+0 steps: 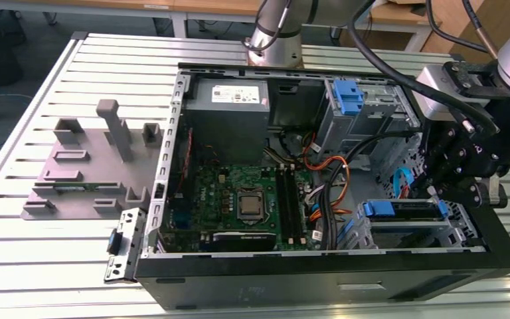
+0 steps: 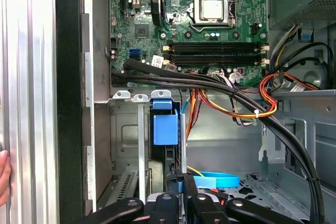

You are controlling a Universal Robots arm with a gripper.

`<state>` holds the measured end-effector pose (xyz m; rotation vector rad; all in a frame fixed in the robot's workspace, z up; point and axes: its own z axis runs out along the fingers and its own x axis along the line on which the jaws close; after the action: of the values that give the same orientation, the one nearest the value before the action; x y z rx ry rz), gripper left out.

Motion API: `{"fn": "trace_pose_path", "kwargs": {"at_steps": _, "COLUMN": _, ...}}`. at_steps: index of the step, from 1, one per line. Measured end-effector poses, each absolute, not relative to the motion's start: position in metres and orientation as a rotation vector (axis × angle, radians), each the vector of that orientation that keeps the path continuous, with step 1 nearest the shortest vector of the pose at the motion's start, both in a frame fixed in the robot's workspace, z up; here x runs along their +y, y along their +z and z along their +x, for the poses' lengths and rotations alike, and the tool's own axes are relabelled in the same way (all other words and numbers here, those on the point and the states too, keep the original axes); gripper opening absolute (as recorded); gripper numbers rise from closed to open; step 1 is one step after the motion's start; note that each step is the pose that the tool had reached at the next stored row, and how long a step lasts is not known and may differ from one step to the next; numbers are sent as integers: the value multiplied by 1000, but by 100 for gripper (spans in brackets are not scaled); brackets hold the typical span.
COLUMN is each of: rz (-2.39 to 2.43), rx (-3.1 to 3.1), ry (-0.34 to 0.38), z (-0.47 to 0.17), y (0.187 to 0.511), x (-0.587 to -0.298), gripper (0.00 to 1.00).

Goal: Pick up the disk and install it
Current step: 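Insert the first disk wire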

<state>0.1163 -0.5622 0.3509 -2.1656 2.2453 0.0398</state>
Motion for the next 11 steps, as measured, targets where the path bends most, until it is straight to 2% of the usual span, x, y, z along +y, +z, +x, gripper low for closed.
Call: {"fn": "trace_pose_path", "kwargs": {"at_steps": 11, "rz": -2164, "rx": 2241, "ry": 33, "z": 116, "y": 349, "x": -565, "gripper": 16}}
